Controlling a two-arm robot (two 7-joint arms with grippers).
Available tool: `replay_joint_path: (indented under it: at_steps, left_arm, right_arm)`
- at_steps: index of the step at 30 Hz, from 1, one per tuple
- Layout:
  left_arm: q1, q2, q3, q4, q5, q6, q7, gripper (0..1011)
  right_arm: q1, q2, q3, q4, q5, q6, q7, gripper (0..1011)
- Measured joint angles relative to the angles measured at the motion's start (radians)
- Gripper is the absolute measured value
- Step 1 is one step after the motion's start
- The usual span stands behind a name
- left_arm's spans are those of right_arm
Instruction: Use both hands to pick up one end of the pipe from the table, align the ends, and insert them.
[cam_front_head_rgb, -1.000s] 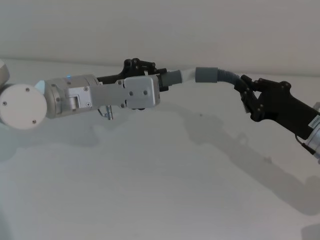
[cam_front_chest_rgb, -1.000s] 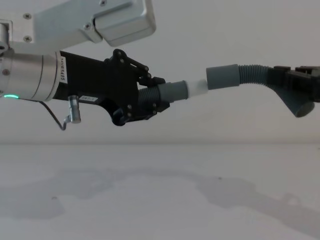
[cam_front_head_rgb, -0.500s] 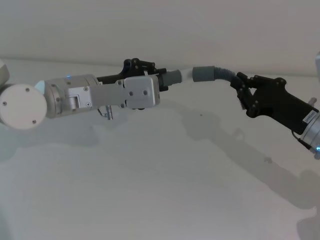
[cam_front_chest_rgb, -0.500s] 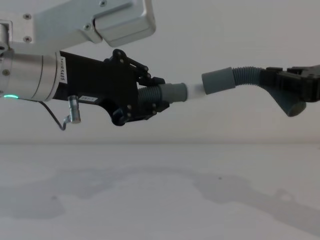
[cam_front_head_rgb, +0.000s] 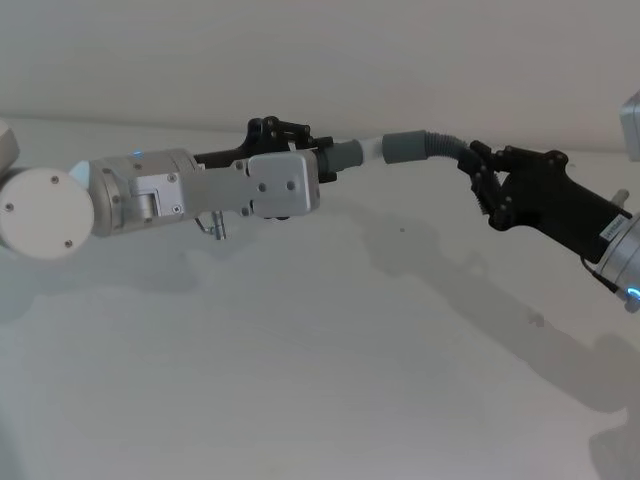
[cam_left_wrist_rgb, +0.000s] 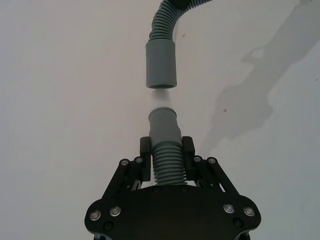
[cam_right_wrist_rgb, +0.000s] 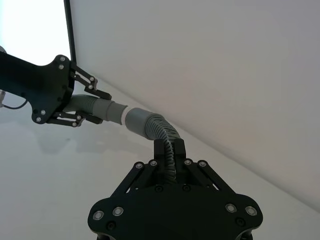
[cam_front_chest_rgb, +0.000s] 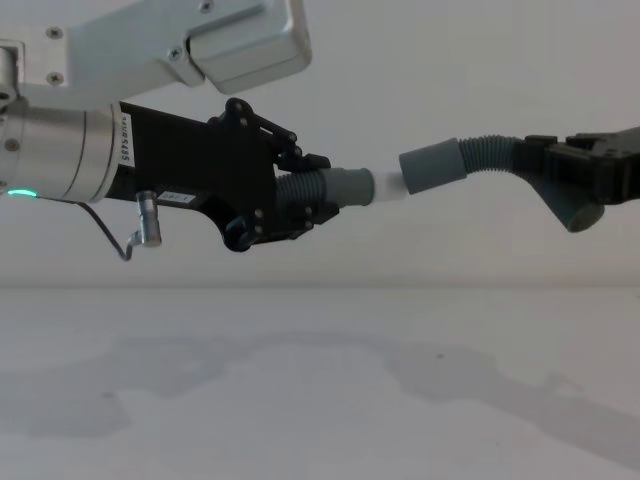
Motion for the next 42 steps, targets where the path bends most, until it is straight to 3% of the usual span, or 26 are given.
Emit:
replay_joint_path:
  at_steps: [14,42]
  left_arm:
    - [0.0,0.0,0.0,0.0,-0.001,0.0,0.0,356]
    - [0.0,0.0,0.0,0.0,0.0,0.0,0.0,356]
  right_arm:
    - [0.006,0.004,-0.002,0.006,0.002,-0.011,-0.025,114]
    - [0.03,0.031,-0.045,0.014,0.009,0.009,-0.034,111]
